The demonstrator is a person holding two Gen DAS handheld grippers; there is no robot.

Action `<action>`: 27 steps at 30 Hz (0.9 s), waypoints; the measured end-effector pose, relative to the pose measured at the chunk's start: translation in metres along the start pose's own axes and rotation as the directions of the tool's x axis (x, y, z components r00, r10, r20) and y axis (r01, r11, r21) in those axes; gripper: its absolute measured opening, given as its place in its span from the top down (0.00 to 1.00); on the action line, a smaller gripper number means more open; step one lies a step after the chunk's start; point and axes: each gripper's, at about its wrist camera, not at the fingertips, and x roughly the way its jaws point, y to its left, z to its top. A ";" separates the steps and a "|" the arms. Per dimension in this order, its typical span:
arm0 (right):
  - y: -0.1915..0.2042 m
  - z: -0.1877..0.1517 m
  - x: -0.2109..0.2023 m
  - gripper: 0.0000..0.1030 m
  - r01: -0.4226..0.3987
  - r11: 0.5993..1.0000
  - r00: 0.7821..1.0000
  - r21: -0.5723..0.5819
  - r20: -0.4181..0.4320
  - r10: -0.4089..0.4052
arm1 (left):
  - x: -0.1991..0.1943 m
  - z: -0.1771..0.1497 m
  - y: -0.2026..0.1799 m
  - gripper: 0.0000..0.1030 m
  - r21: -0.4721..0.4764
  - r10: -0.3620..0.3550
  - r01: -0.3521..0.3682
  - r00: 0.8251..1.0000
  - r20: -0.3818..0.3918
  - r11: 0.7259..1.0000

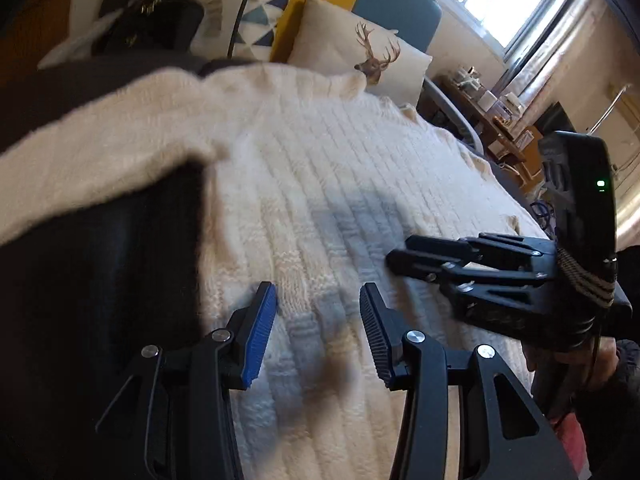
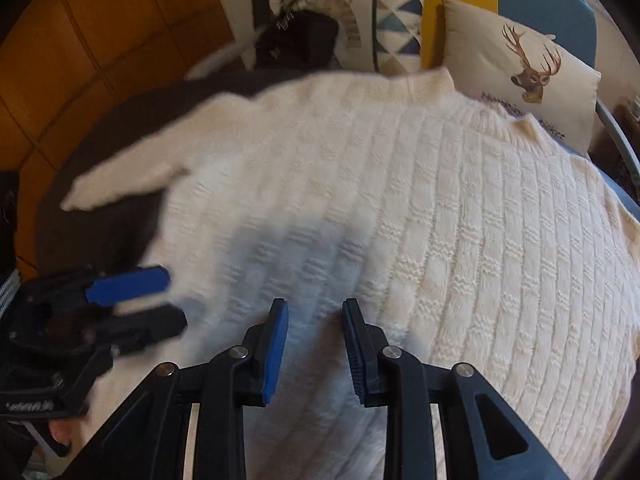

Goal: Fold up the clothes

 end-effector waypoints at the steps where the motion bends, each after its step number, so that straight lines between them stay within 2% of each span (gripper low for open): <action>1: -0.003 0.000 0.004 0.75 0.005 1.000 1.000 0.001 -0.008 -0.005 | -0.003 0.000 0.004 0.55 -0.011 -0.013 0.013 1.000 0.009 1.000; 4: -0.009 0.008 -0.002 0.75 -0.031 0.999 0.999 0.017 -0.008 0.031 | -0.014 0.004 0.011 0.55 -0.032 -0.037 0.038 0.999 0.032 0.999; 6: -0.009 0.022 -0.010 0.75 -0.044 0.999 0.998 0.013 0.042 0.043 | -0.027 0.017 0.011 0.55 -0.016 -0.052 0.053 0.995 0.080 0.998; 8: -0.011 0.042 -0.012 0.75 -0.060 0.998 0.995 0.025 0.087 0.057 | -0.039 0.039 0.012 0.55 0.009 -0.065 0.065 0.989 0.132 0.998; 11: -0.020 0.074 -0.007 0.75 -0.069 0.997 0.988 0.036 0.140 0.063 | -0.041 0.084 0.019 0.55 0.028 -0.068 0.064 0.986 0.155 0.998; 16: -0.030 0.118 0.023 0.75 -0.029 0.999 0.991 0.029 0.131 0.025 | -0.007 0.141 0.037 0.55 0.075 -0.002 -0.006 0.995 0.104 0.997; 22: -0.039 0.144 0.053 0.75 -0.002 1.000 0.996 -0.005 0.095 0.003 | 0.039 0.157 0.049 0.55 0.133 -0.038 0.037 0.999 0.001 0.990; 25: -0.048 0.152 0.068 0.75 0.016 1.000 0.997 0.004 0.070 -0.017 | 0.060 0.161 0.058 0.55 0.116 0.008 -0.003 0.999 -0.036 0.993; 27: -0.052 0.153 0.075 0.75 0.032 0.999 0.997 0.005 0.069 -0.032 | 0.069 0.159 0.069 0.55 0.082 0.040 -0.038 0.999 -0.028 0.996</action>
